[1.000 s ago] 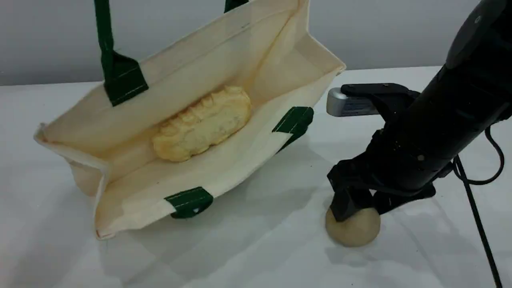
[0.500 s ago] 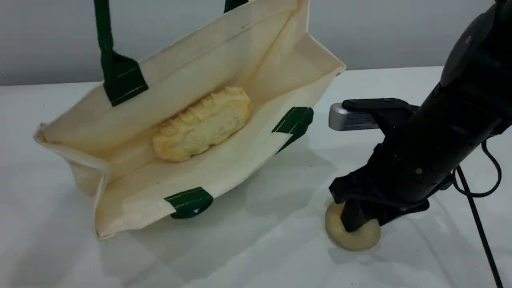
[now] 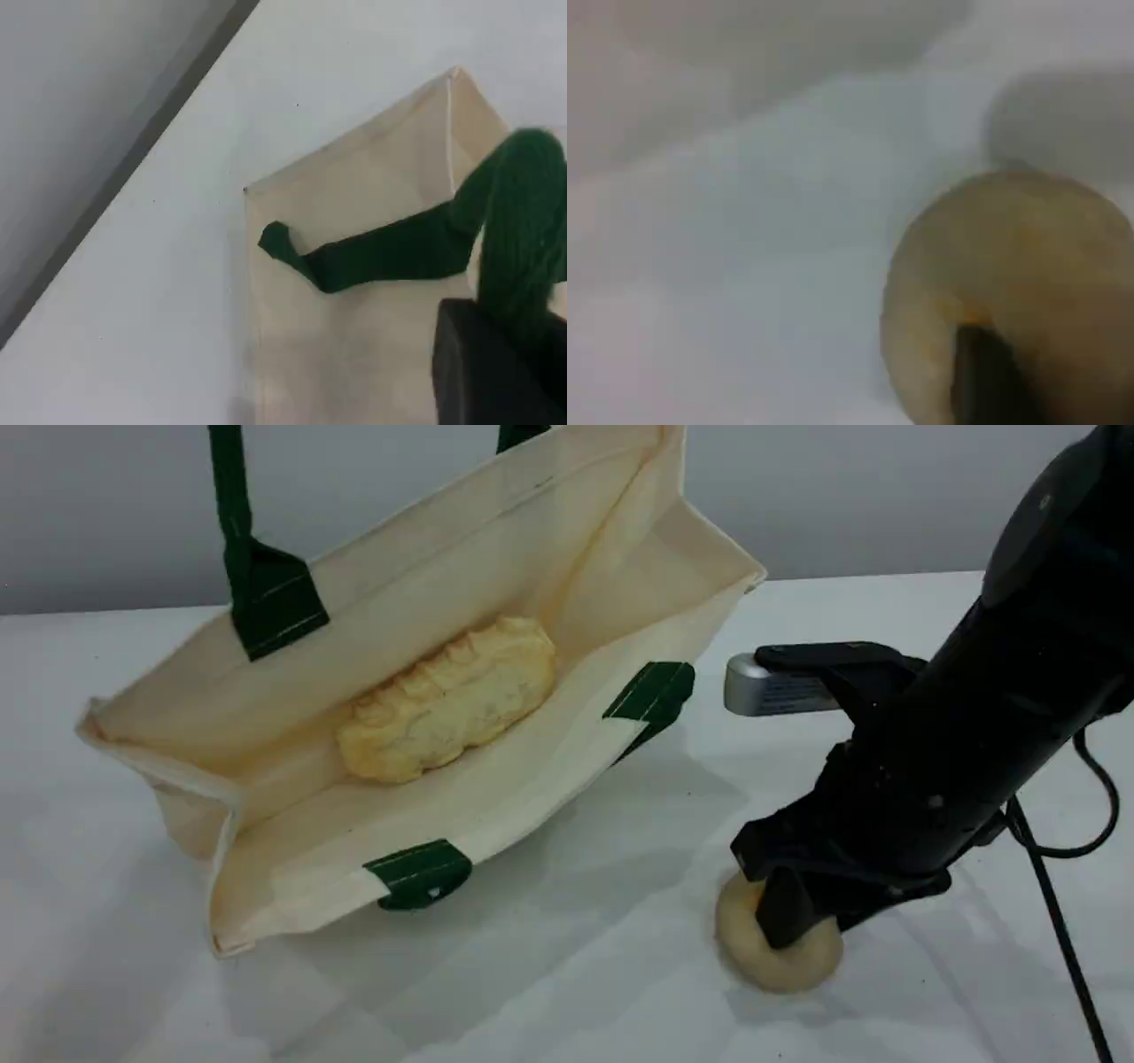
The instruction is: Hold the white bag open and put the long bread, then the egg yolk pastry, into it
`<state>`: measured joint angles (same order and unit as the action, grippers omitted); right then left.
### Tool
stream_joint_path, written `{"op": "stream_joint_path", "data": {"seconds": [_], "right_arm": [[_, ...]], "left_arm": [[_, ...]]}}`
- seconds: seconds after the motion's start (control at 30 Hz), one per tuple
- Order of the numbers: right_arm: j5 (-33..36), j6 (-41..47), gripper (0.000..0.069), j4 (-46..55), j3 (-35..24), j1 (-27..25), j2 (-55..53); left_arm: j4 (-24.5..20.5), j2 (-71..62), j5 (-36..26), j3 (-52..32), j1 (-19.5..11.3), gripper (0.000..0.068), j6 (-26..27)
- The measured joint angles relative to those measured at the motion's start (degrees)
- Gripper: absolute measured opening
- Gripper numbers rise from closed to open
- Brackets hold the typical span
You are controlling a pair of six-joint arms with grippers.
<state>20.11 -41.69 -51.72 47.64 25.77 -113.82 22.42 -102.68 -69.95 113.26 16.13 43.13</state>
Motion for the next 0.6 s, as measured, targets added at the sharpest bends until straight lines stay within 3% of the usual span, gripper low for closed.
{"op": "stream_joint_path", "data": {"seconds": [0.3,0.6], "right_arm": [[1.66,1.99,0.0233,2.25,0.05,0.01,12.78],[4.52,14.34,0.0224,14.84,0.05,-0.04,25.35]], "left_arm": [[-0.11,0.00,0.00,0.00,0.00,0.0092,0.00],[-0.11,0.00,0.00,0.00,0.00,0.0092,0.00]]}}
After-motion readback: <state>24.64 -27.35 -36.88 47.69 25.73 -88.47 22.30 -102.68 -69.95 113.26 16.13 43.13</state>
